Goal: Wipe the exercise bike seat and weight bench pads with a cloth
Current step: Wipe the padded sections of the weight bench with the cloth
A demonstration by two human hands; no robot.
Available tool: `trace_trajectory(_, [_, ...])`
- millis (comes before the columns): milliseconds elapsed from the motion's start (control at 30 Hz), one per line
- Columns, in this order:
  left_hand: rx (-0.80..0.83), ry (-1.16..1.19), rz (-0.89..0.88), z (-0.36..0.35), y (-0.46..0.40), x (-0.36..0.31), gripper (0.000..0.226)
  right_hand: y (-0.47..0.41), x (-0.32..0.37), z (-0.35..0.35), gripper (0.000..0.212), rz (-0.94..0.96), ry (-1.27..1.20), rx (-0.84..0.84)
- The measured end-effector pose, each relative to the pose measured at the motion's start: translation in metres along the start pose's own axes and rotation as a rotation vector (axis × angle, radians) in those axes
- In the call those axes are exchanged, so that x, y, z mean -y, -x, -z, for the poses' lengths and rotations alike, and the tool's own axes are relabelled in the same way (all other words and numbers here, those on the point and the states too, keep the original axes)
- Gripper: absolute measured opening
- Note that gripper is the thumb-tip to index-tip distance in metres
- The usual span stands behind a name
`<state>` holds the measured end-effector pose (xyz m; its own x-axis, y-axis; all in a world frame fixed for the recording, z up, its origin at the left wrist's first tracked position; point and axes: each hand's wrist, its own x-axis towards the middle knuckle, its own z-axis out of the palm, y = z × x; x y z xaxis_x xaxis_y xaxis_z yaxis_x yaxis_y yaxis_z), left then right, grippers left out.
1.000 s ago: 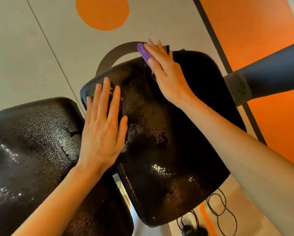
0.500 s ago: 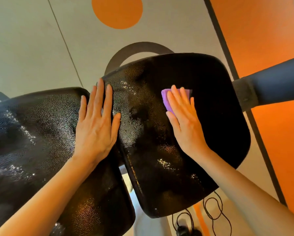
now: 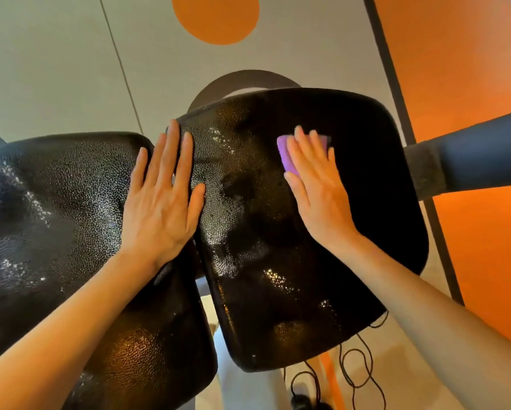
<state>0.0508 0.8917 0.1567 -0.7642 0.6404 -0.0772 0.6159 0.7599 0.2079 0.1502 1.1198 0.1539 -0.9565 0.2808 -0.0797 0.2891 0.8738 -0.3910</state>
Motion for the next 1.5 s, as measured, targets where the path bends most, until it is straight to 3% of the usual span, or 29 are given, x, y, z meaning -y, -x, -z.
trace_trajectory(133, [0.003,-0.028,0.004,-0.003,0.001,0.002,0.067,-0.089,0.02,-0.003,0.054,-0.017,0.001,-0.065])
trace_trajectory(333, [-0.004,-0.008,0.003,-0.002,0.001,0.003,0.067,0.057,0.015,-0.008,0.051,0.048,0.02,0.034])
trace_trajectory(533, [-0.006,-0.016,-0.001,-0.004,0.0,0.004,0.066,-0.094,0.046,-0.012,0.052,-0.044,0.064,-0.102])
trace_trajectory(733, [-0.034,-0.005,-0.006,-0.004,0.002,0.004,0.066,0.048,0.038,-0.017,0.052,0.036,0.029,0.017])
trace_trajectory(933, [-0.043,-0.011,-0.015,-0.005,0.001,0.003,0.066,-0.087,0.056,-0.01,0.053,-0.022,0.068,-0.078])
trace_trajectory(1000, [-0.053,-0.006,-0.019,-0.006,0.001,0.003,0.067,-0.064,0.052,-0.012,0.053,0.011,0.058,-0.081])
trace_trajectory(1133, [-0.065,0.007,-0.016,-0.006,0.002,0.003,0.066,0.064,0.047,-0.014,0.053,0.025,0.075,0.044])
trace_trajectory(1200, [-0.069,0.003,-0.018,-0.005,0.002,0.004,0.066,0.038,0.048,-0.015,0.053,0.011,0.056,0.014])
trace_trajectory(1300, [-0.075,0.007,-0.02,-0.006,0.002,0.004,0.066,-0.071,0.062,-0.013,0.054,-0.043,0.096,-0.091])
trace_trajectory(1367, [-0.077,0.005,-0.019,-0.008,0.002,0.004,0.066,-0.087,0.062,-0.015,0.052,-0.041,0.09,-0.112])
trace_trajectory(1500, [-0.08,0.013,-0.021,-0.006,0.002,0.004,0.066,0.044,0.054,-0.016,0.052,0.051,0.086,0.008])
